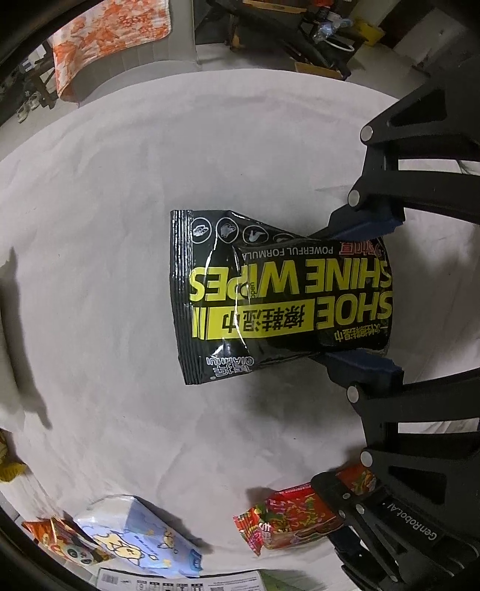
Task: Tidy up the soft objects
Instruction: 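Carry both packs into the cardboard box and open both tools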
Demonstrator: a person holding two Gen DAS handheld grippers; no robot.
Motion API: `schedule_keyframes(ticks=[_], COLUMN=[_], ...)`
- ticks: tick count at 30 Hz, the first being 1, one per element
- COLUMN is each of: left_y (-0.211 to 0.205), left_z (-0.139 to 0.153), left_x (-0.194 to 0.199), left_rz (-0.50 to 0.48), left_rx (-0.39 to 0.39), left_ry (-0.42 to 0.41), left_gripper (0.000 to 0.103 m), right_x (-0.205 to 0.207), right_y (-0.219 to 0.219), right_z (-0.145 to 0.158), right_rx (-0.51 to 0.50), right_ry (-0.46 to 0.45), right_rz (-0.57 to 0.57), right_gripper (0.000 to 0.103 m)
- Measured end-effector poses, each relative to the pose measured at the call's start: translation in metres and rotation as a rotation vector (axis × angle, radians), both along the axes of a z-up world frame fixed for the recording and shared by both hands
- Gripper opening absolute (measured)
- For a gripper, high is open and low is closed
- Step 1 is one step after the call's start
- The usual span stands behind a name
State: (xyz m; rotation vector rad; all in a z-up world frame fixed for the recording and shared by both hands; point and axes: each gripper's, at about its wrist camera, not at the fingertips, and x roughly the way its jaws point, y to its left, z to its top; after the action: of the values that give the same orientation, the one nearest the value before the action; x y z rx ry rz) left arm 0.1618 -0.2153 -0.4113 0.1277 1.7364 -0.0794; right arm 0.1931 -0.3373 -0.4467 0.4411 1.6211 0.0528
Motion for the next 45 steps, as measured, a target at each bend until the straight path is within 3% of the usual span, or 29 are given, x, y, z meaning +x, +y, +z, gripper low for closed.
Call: schedule_keyframes(ticks=[11,17,24,30,35,41,45], left_y=[0.005,0.013,0.040,0.083,0.152,0.233,0.279], left_z=[0.042,0.088,0.157,0.215,0.247,0.244,0.226], left_x=[-0.026,-0.036,-0.040,-0.018,0.017,0.071,0.109], left_rz=[-0.003,0.007,0.028,0.060,0.099,0.143,0.189], left_rx=[-0.046,-0.098,-0.162,-0.209,-0.218,-0.164,-0.153], left_ry=[-0.051,-0.118,-0.231,-0.294,-0.326,-0.344,-0.320], left_gripper=[0.043,0.043,0.043,0.043,0.043,0.043,0.043], right_x=[-0.041,-0.057,-0.060,-0.053,-0.029,0.016,0.069], right_y=[-0.040,-0.070,-0.072,-0.036,0.019,0.084,0.144], right_z=[0.017,0.051,0.103,0.151,0.181,0.167,0.160], right_rx=[0.013,0.001,-0.003,0.033,0.050,0.080,0.081], right_ry=[-0.045,-0.108,-0.186,-0.256,-0.308,-0.323,-0.302], right_rz=[0.001,0.012,0.039,0.091,0.151,0.222,0.228], right_gripper=[0.050,0.050,0.050,0.050,0.050,0.050,0.050])
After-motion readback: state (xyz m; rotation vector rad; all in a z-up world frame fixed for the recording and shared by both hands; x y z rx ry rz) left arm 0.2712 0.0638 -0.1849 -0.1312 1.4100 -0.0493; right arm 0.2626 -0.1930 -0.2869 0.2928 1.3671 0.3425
